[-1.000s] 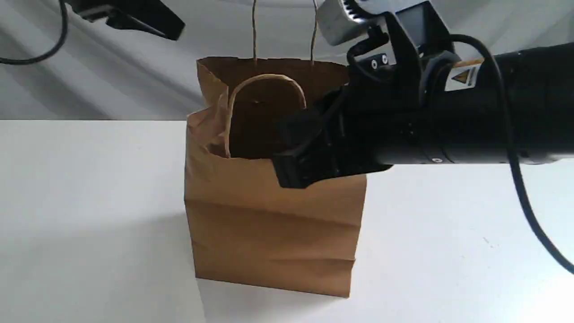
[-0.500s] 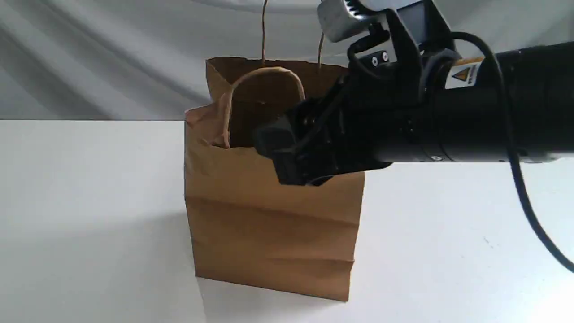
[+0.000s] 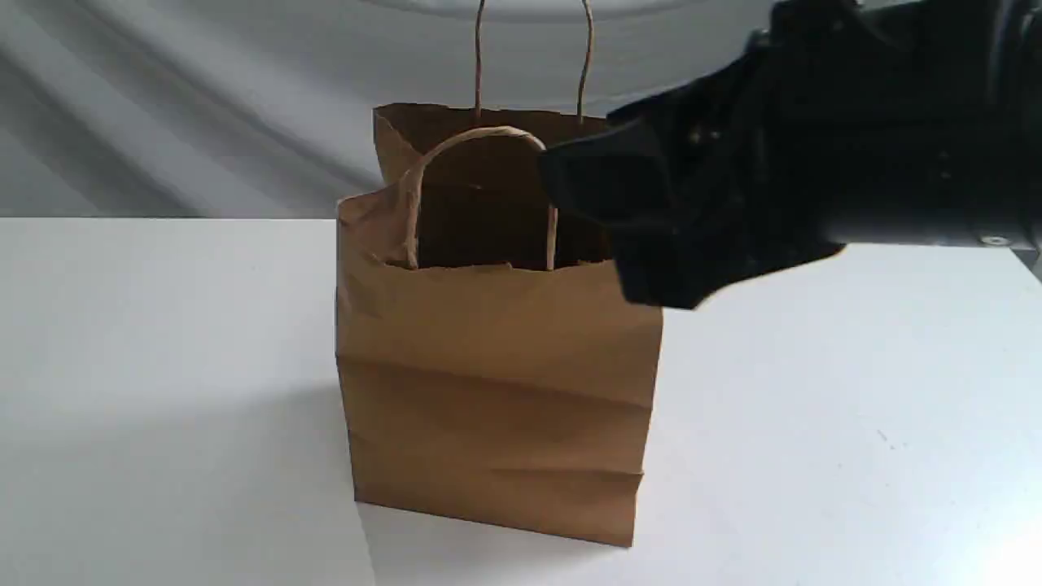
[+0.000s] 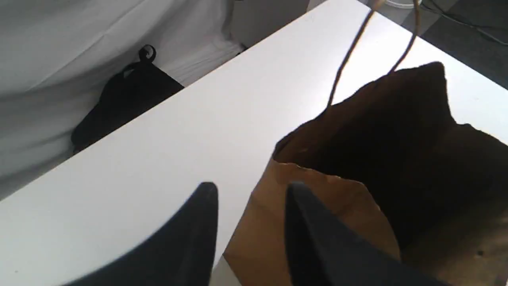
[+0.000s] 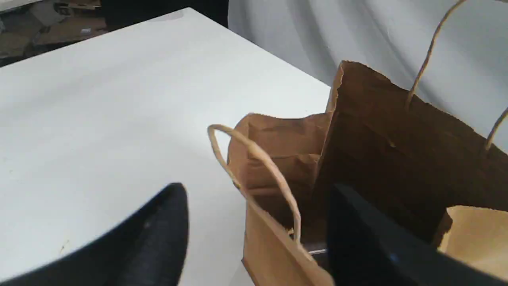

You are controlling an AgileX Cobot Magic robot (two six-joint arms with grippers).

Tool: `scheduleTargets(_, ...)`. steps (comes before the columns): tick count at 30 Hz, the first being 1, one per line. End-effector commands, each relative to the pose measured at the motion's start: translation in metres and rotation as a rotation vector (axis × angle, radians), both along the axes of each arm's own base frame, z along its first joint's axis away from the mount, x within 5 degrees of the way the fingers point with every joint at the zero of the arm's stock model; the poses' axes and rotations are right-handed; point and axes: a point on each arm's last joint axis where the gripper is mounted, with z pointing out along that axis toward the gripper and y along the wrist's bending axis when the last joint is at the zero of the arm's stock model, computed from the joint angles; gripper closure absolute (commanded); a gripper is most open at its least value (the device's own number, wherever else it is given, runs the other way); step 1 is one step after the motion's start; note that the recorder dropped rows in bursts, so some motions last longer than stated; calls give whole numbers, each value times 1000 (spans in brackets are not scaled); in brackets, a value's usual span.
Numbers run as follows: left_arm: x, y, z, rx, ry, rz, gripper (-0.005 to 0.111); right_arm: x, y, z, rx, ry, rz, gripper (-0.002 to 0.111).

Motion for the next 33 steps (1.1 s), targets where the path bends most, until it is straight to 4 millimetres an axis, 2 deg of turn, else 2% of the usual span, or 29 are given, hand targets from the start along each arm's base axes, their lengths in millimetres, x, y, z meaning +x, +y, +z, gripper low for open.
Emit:
scheduleTargets(1, -19, -2, 6, -3, -18, -15, 77, -11, -14, 2, -85, 14, -24, 93)
scheduleTargets(3, -30, -3, 5, 6, -19, -26, 79, -16, -22, 5, -126, 3, -52, 108)
scheduleTargets(9, -79, -7, 3, 37, -59, -35, 105, -37, -50, 31, -57, -115, -148, 108)
scheduleTargets(13, -110, -5, 1, 33, -151, 88, 107, -50, -74, 39, -9, -201, -265, 108)
scheduleTargets(16, -136, -3, 0, 5, -233, 196, 107, -56, -92, 28, 3, -231, -381, 108)
scheduleTargets(19, -165, -3, -5, -18, -310, 268, 107, -63, -107, 6, 36, -236, -487, 108)
scheduleTargets(24, -208, 0, -31, -54, -385, 383, 107, -74, -125, -26, 95, -248, -579, 108)
scheduleTargets(28, -225, 4, -61, -92, -382, 492, 107, -81, -132, -35, 108, -251, -588, 108)
scheduleTargets(33, -237, 5, -82, -150, -352, 540, 107, -83, -131, -39, 148, -187, -591, 108)
